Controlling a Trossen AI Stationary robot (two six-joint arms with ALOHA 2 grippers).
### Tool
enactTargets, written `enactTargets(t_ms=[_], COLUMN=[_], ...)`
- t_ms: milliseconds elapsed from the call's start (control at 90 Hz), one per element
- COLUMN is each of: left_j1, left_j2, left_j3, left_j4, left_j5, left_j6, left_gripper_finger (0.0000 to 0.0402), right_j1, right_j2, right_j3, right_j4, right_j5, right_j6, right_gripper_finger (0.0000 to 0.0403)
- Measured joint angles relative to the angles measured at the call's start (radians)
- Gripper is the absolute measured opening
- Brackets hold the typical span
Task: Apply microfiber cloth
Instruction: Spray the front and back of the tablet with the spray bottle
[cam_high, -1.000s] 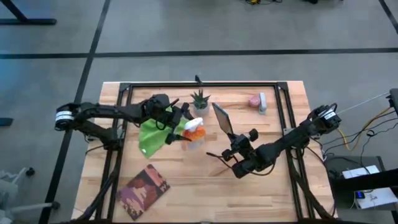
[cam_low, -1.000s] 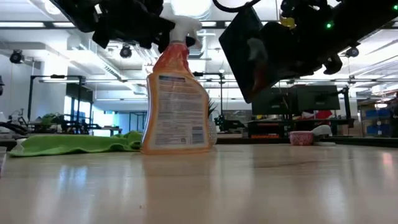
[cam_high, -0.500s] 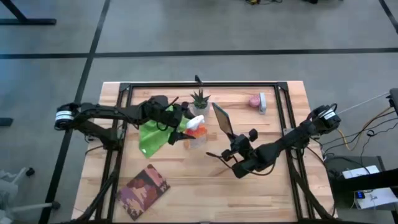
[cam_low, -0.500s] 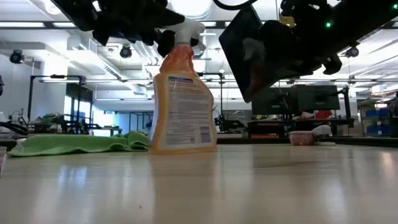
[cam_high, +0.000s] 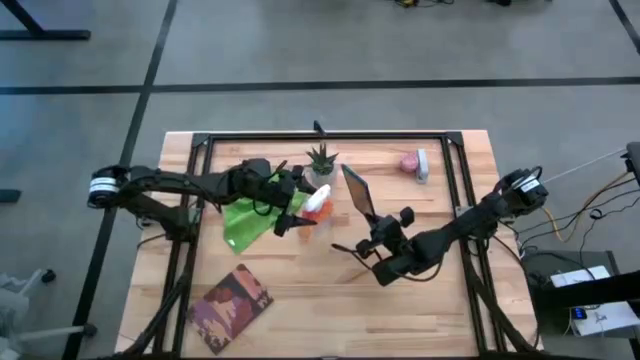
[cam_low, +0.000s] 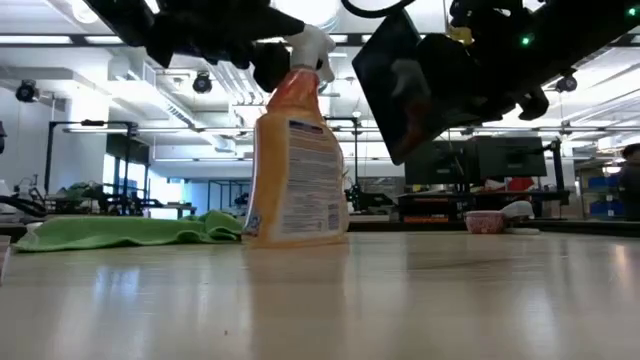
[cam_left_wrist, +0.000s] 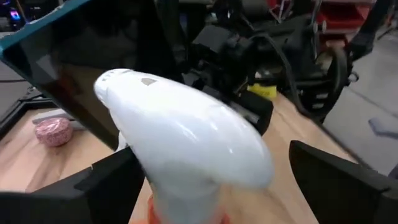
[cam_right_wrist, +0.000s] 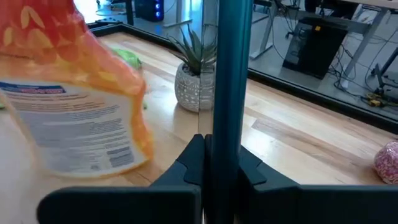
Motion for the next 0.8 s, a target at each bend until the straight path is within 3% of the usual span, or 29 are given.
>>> enactTargets(t_ms=[367, 800], left_j1=[0.018, -0.022], left_j2=[-0.044, 0.023], left_j3=[0.005, 0.006], left_j4=[-0.127, -0.067], left_j5=[0.01, 0.056], left_j6=[0.083, 0.05], left_gripper_finger=[0.0366, 0.0366], right_j1=[-0.024, -0.063], right_j2=[-0.001, -0.001], right_j3=[0.0, -0.001], right_j4=[0.005, 0.098], right_j5=[-0.029, -0.075], right_j6=[-0.04, -0.171], right_gripper_finger=[0.0009, 0.0009])
